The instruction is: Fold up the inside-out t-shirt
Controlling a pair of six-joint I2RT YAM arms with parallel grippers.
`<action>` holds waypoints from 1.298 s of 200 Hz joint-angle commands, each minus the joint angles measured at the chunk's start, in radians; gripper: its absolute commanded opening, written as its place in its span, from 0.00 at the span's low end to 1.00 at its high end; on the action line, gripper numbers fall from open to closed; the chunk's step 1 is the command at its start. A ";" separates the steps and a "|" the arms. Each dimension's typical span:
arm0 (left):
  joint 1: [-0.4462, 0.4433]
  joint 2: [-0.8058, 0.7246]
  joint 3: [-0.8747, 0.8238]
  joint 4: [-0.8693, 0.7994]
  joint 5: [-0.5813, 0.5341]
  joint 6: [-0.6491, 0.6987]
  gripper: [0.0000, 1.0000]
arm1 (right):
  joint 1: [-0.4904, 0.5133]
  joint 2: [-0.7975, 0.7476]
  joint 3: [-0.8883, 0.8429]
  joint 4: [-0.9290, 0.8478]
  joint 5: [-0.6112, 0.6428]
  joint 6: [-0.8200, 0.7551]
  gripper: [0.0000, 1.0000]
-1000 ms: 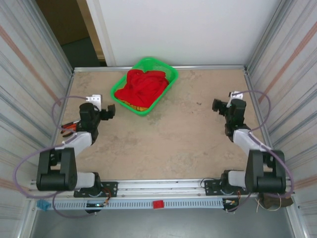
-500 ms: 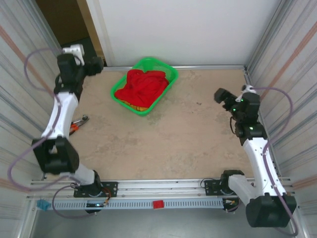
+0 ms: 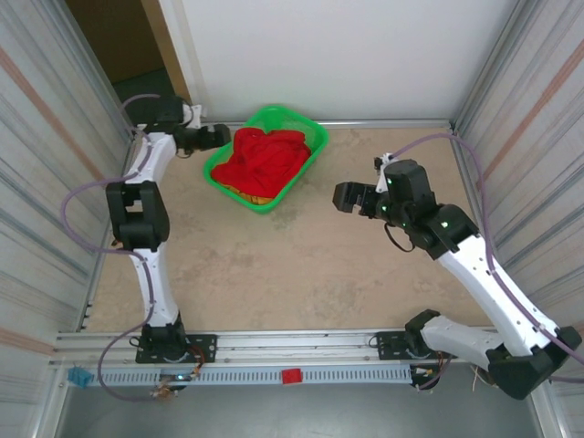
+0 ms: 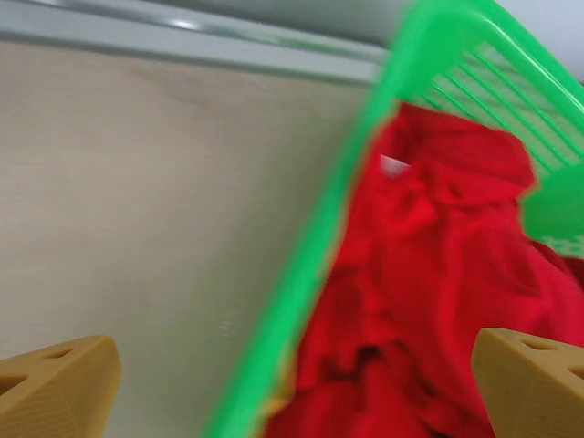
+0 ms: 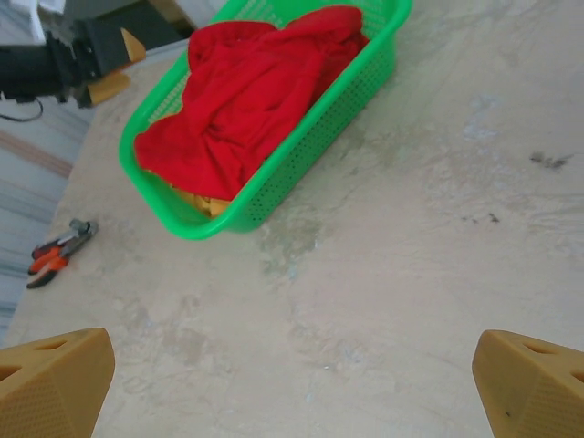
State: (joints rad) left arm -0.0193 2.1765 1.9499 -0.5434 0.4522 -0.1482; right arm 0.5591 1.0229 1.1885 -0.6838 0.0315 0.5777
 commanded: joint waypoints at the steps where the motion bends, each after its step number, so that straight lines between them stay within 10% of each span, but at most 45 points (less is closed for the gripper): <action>1: -0.123 -0.055 0.001 -0.023 0.122 -0.012 0.99 | 0.008 -0.086 0.005 -0.110 0.068 0.057 0.99; 96: -0.529 -0.193 -0.083 0.116 -0.098 -0.187 0.99 | 0.027 -0.152 0.011 -0.212 0.041 0.090 0.99; 183: -0.350 -0.527 -0.376 0.197 -0.468 -0.196 0.99 | 0.075 -0.128 0.008 -0.143 -0.002 0.081 0.99; 259: -0.081 -0.331 -0.286 0.131 -0.501 -0.161 0.99 | 0.077 -0.072 0.010 -0.104 -0.080 0.029 0.99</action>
State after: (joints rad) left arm -0.1551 1.7653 1.6207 -0.3702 -0.0097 -0.3313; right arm 0.6292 0.9470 1.1877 -0.8104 -0.0135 0.6426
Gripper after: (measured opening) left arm 0.988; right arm 0.992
